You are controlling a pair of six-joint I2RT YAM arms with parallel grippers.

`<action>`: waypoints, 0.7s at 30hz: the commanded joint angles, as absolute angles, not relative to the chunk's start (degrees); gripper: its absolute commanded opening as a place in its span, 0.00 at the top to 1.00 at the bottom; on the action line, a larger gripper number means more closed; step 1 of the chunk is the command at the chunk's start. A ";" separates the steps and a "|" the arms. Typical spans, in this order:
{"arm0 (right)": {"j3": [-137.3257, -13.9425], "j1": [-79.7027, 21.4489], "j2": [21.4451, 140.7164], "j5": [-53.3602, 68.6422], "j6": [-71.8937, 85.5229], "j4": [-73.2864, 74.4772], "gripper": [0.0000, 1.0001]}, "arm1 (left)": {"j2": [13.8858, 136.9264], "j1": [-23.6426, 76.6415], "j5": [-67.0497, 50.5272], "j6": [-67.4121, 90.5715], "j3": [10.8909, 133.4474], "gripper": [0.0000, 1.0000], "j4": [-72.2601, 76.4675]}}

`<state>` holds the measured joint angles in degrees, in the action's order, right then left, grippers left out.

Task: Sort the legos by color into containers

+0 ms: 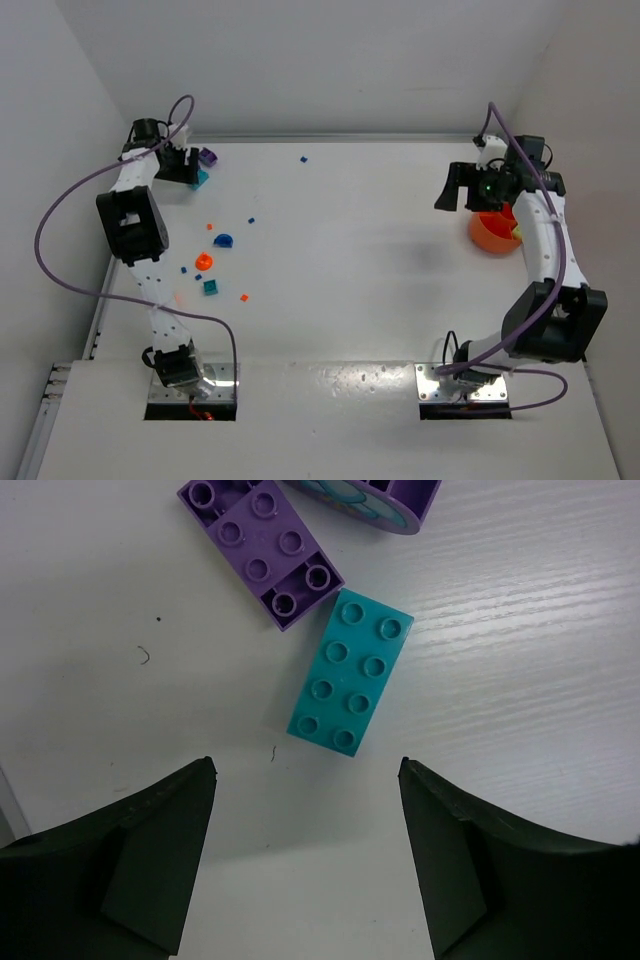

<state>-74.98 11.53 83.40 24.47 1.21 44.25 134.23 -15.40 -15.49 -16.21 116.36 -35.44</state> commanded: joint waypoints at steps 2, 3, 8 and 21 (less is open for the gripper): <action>-78.22 11.78 84.81 24.44 0.00 44.12 0.07 | 136.49 -14.24 -14.77 -18.98 119.35 0.20 -34.28; -78.74 11.78 84.81 24.43 -0.52 44.12 0.07 | 137.10 -13.72 -14.77 -18.98 119.36 0.20 -34.28; -78.75 11.78 85.34 23.82 -0.53 44.12 0.07 | 138.95 -13.18 -14.77 -19.60 120.50 0.20 -34.28; -78.75 11.78 84.81 23.82 -1.58 44.65 0.07 | 140.46 -9.67 -13.62 -20.21 120.42 0.48 -34.28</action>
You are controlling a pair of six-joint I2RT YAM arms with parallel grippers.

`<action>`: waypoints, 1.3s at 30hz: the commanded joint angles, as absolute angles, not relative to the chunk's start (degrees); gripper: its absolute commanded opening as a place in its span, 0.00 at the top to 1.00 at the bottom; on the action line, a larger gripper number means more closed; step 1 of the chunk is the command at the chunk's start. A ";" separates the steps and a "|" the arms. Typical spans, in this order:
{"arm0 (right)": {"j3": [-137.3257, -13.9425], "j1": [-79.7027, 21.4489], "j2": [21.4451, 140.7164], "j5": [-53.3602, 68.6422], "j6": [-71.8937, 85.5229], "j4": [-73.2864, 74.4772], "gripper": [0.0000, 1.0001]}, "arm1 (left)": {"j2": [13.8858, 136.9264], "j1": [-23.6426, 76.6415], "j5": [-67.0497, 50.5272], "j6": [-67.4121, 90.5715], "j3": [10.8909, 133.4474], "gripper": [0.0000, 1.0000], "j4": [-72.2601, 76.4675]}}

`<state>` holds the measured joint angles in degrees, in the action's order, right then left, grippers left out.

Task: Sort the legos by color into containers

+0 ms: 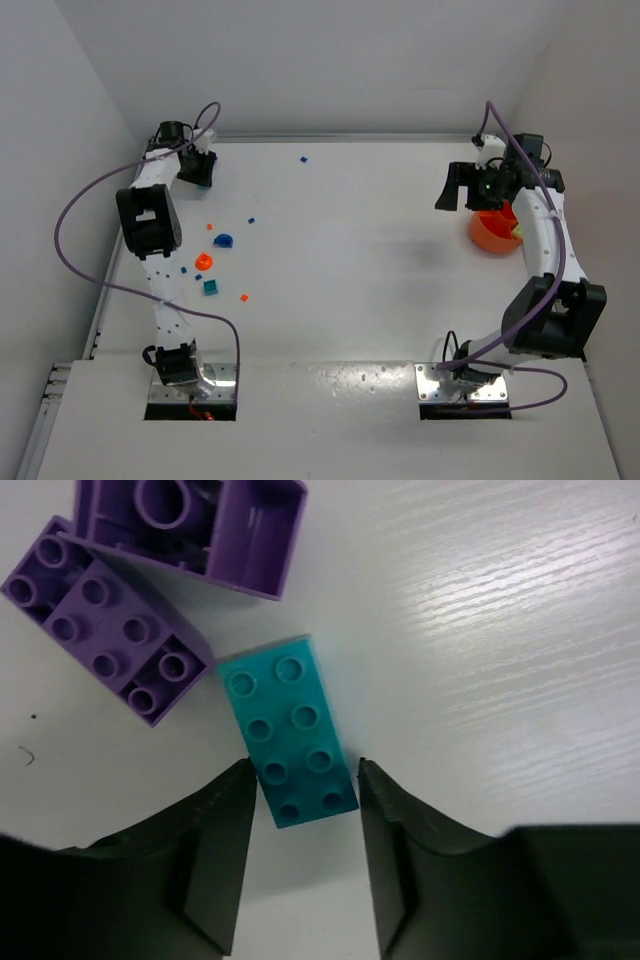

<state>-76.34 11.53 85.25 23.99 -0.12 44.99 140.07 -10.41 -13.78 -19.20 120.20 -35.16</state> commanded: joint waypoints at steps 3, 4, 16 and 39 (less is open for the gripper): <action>-79.27 11.78 84.29 23.82 -1.58 44.65 0.07 | 137.38 -9.67 -14.67 -21.44 115.69 0.61 -34.28; -79.28 11.78 84.29 24.78 -1.58 45.26 0.07 | 136.15 -9.67 -15.37 -21.45 114.01 0.64 -34.28; -76.48 9.59 79.81 49.29 7.90 48.79 0.10 | 95.40 -1.34 -32.07 -24.61 79.14 0.75 -29.88; -76.55 -2.99 85.42 60.65 23.03 34.72 0.11 | 88.95 38.93 -24.79 -8.44 89.03 0.75 -27.51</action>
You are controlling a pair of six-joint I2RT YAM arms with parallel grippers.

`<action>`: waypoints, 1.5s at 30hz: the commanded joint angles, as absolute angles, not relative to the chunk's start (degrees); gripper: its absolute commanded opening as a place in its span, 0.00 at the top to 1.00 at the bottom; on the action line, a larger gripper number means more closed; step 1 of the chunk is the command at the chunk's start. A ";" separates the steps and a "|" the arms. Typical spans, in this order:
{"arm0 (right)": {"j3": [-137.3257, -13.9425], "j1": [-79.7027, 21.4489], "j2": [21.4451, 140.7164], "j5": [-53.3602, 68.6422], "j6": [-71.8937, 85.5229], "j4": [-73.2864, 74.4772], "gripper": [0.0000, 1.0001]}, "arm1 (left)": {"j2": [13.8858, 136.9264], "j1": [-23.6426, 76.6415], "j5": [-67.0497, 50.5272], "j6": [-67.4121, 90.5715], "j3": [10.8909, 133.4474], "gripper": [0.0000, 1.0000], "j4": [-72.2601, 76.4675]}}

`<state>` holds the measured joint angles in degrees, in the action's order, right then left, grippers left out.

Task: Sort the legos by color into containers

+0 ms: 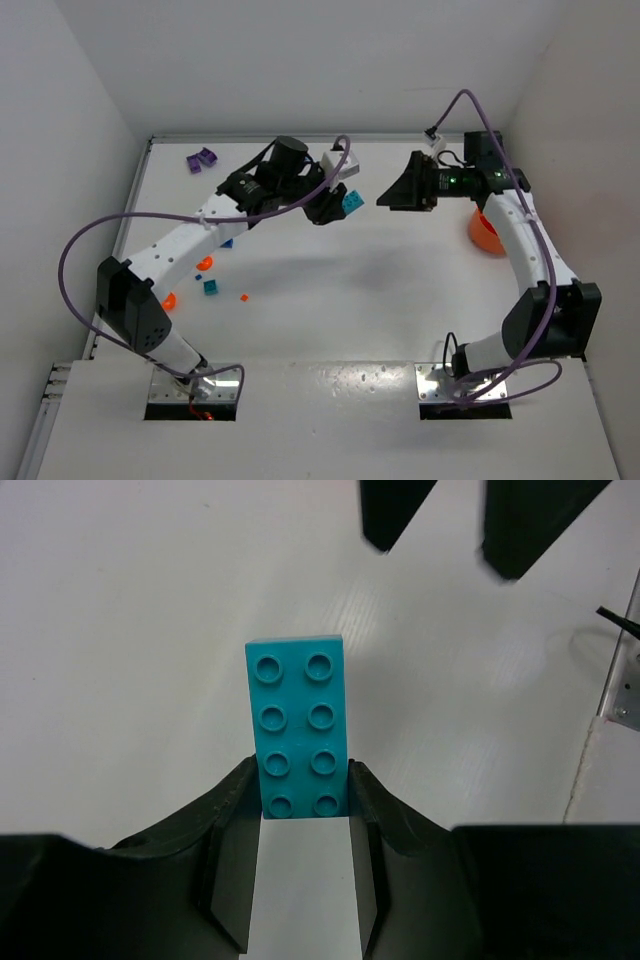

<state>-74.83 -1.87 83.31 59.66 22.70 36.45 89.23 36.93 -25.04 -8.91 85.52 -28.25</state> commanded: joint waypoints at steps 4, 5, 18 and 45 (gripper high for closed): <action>-78.91 -5.18 88.58 58.10 23.03 34.19 0.13 | 90.18 40.43 -25.40 -8.44 89.65 0.75 -28.03; -78.93 -5.19 89.12 58.10 23.03 33.58 0.13 | 90.70 41.04 -25.40 -8.44 89.65 0.75 -28.04; -77.26 -8.26 90.53 60.98 25.14 30.23 0.57 | 92.37 42.10 -23.91 -8.44 90.18 0.75 -28.04; -71.63 -9.32 90.00 67.94 30.59 26.11 0.78 | 92.37 42.10 -20.30 -7.91 89.65 0.75 -26.98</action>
